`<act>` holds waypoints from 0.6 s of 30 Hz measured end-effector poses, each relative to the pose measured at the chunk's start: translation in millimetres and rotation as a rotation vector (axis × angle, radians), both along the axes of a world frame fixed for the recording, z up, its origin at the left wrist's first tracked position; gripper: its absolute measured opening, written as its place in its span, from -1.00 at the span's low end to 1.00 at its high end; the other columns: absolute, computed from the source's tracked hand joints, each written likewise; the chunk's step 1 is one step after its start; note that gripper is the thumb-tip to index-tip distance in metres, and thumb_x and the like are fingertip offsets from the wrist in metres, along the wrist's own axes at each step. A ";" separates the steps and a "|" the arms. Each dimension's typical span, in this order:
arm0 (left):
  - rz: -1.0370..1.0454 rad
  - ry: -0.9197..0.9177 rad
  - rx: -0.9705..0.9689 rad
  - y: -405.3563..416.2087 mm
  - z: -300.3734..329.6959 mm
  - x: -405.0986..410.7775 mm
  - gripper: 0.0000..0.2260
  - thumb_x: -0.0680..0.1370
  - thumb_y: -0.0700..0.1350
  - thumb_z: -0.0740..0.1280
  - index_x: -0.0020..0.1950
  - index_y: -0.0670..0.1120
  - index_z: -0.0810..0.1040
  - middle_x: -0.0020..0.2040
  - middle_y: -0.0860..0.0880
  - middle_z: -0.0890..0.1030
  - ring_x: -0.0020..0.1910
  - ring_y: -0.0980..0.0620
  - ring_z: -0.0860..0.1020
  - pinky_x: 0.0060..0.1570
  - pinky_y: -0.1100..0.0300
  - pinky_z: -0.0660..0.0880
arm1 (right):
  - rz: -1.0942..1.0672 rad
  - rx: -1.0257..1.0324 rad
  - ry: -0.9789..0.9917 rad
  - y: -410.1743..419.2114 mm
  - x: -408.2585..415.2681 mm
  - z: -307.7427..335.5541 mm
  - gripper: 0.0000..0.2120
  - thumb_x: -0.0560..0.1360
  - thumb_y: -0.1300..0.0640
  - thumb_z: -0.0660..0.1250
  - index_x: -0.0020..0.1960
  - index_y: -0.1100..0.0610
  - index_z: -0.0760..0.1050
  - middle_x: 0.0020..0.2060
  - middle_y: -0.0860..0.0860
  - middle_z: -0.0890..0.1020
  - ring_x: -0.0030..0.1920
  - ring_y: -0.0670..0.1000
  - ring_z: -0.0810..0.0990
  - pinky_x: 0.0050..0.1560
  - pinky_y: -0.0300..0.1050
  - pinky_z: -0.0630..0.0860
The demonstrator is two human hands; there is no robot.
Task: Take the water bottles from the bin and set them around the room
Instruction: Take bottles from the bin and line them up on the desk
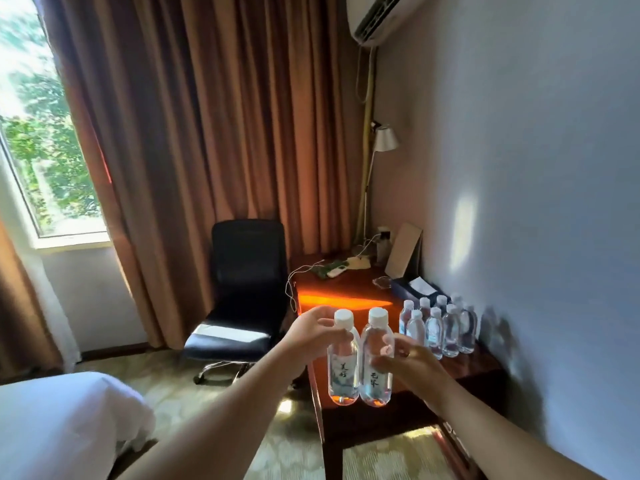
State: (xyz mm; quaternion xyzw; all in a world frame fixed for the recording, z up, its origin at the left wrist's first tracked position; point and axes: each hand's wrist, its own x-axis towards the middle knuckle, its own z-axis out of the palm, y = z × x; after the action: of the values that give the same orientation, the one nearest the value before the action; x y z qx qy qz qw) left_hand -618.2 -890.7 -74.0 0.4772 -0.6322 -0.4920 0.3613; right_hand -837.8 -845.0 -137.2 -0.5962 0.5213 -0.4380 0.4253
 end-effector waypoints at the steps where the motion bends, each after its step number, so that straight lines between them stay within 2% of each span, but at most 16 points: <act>1: -0.018 -0.007 0.004 -22.1 -1.6 -3.5 -0.61 0.26 -0.12 0.53 0.08 -0.03 0.62 0.02 -0.07 0.73 0.03 -0.06 0.70 0.12 -0.12 0.62 | -0.035 0.012 -0.009 -16.8 -0.9 -2.7 -0.56 0.26 -0.17 0.60 0.08 -0.06 0.65 -0.02 -0.08 0.74 0.01 -0.04 0.72 0.14 0.07 0.62; 4: -0.059 -0.033 0.010 -85.1 -13.3 -18.5 -0.63 0.26 -0.13 0.52 0.05 -0.01 0.61 0.00 -0.06 0.72 0.02 -0.06 0.69 0.12 -0.12 0.62 | -0.165 0.040 -0.014 -62.6 -6.8 -11.0 -0.52 0.17 -0.28 0.58 0.06 -0.21 0.66 -0.06 -0.22 0.74 -0.01 -0.13 0.72 0.07 -0.06 0.59; 7: -0.114 -0.052 0.023 -147.8 -31.4 -37.6 -0.59 0.30 -0.15 0.55 0.11 0.00 0.59 0.04 -0.05 0.71 0.05 -0.04 0.67 0.16 -0.12 0.60 | -0.210 0.050 -0.009 -113.1 -21.1 -28.5 -0.67 0.23 -0.21 0.60 -0.04 -0.38 0.64 -0.08 -0.26 0.74 -0.07 -0.19 0.72 0.08 -0.06 0.58; 9: -0.130 -0.088 0.015 -187.0 -44.8 -52.6 -0.55 0.26 -0.11 0.57 0.12 0.01 0.58 0.06 -0.04 0.68 0.08 -0.04 0.65 0.17 -0.13 0.59 | -0.274 0.055 -0.003 -146.4 -32.0 -44.8 -0.64 0.20 -0.22 0.61 -0.02 -0.33 0.64 -0.07 -0.24 0.74 -0.06 -0.18 0.72 0.06 -0.07 0.60; 12: -0.188 -0.138 0.011 -250.8 -61.9 -79.9 -0.57 0.28 -0.08 0.57 0.11 0.04 0.57 0.09 -0.04 0.65 0.09 -0.05 0.63 0.15 -0.11 0.59 | -0.364 0.077 -0.001 -198.5 -50.4 -67.3 -0.47 0.11 -0.35 0.59 0.01 -0.23 0.60 -0.06 -0.22 0.74 -0.08 -0.25 0.70 -0.09 -0.25 0.55; 14: -0.247 -0.219 0.008 -287.2 -71.4 -97.2 -0.63 0.33 -0.08 0.57 0.07 0.12 0.56 0.04 0.00 0.65 0.03 0.00 0.63 0.02 0.06 0.60 | -0.428 0.111 0.020 -224.3 -58.3 -81.3 -0.51 0.21 -0.29 0.59 0.05 -0.18 0.55 -0.07 -0.18 0.72 -0.08 -0.23 0.68 -0.14 -0.28 0.54; 16: -0.313 -0.322 -0.028 -318.3 -83.5 -112.1 -0.69 0.34 -0.04 0.57 -0.02 0.21 0.56 -0.03 0.11 0.65 -0.08 0.14 0.61 -0.18 0.26 0.50 | -0.497 0.121 0.052 -238.9 -62.7 -97.9 -0.59 0.31 -0.22 0.57 0.06 -0.13 0.56 -0.09 -0.14 0.72 -0.05 -0.18 0.69 -0.08 -0.18 0.61; 18: -0.383 -0.405 -0.047 -346.0 -94.3 -125.8 -0.68 0.33 0.01 0.58 -0.03 0.25 0.56 -0.04 0.20 0.64 -0.10 0.23 0.59 -0.23 0.33 0.45 | -0.544 0.104 0.050 -248.6 -63.1 -113.7 -0.60 0.30 -0.20 0.57 0.08 -0.15 0.59 -0.10 -0.17 0.73 -0.03 -0.19 0.69 -0.06 -0.22 0.61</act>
State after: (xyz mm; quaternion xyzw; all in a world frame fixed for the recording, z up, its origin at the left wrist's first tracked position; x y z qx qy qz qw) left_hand -744.1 -1236.7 -168.4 0.4290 -0.7814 -0.4313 0.1390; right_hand -900.9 -1093.6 -250.9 -0.4223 0.6946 -0.4938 0.3089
